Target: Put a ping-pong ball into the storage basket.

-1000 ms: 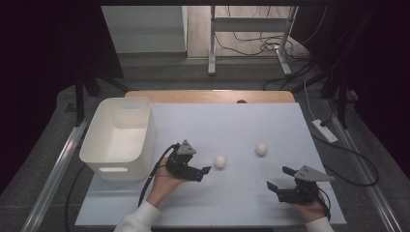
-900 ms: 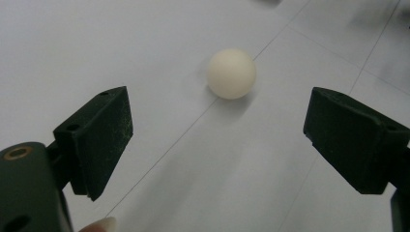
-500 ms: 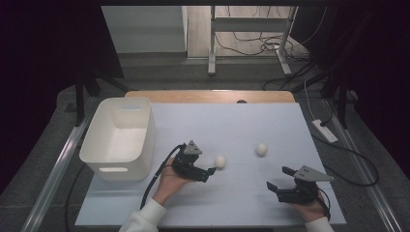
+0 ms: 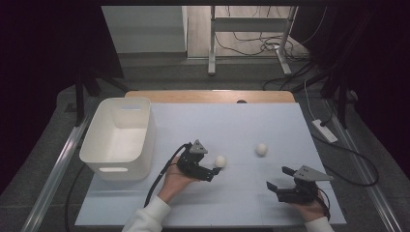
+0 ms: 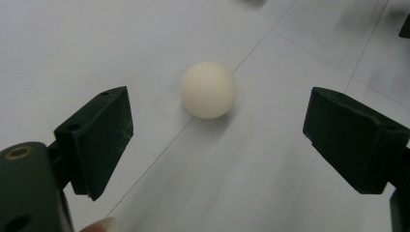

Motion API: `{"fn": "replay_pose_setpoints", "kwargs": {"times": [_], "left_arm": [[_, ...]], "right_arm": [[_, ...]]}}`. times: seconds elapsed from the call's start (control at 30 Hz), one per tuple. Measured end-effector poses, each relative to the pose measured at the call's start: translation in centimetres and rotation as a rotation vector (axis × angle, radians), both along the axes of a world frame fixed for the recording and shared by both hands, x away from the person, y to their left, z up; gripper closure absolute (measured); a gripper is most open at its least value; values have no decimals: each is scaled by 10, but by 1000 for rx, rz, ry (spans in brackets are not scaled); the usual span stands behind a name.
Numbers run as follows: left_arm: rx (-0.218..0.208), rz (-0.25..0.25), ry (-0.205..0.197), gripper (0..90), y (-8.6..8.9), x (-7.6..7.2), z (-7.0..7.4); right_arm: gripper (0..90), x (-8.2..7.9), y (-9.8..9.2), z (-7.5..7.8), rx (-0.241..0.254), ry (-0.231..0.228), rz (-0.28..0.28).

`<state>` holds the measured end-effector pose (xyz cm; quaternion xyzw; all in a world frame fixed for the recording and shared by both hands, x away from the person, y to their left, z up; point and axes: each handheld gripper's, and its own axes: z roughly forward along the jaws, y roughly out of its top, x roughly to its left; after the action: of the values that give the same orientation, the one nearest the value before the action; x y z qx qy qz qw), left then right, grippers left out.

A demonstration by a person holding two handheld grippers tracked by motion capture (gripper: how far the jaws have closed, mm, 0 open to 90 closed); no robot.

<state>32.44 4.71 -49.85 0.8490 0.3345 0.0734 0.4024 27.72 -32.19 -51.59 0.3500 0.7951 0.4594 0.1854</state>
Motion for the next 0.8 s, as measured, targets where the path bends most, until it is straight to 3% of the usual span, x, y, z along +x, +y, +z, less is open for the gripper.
{"fn": "replay_pose_setpoints", "kwargs": {"times": [0.47, 0.8], "left_arm": [[29, -44, 4, 108, -21, 8, 1], [55, -46, 21, 108, -28, 14, -4]], "right_arm": [[132, 0, 0, 0, -7, -1, -1], [132, 0, 0, 0, -1, -1, 4]]}}
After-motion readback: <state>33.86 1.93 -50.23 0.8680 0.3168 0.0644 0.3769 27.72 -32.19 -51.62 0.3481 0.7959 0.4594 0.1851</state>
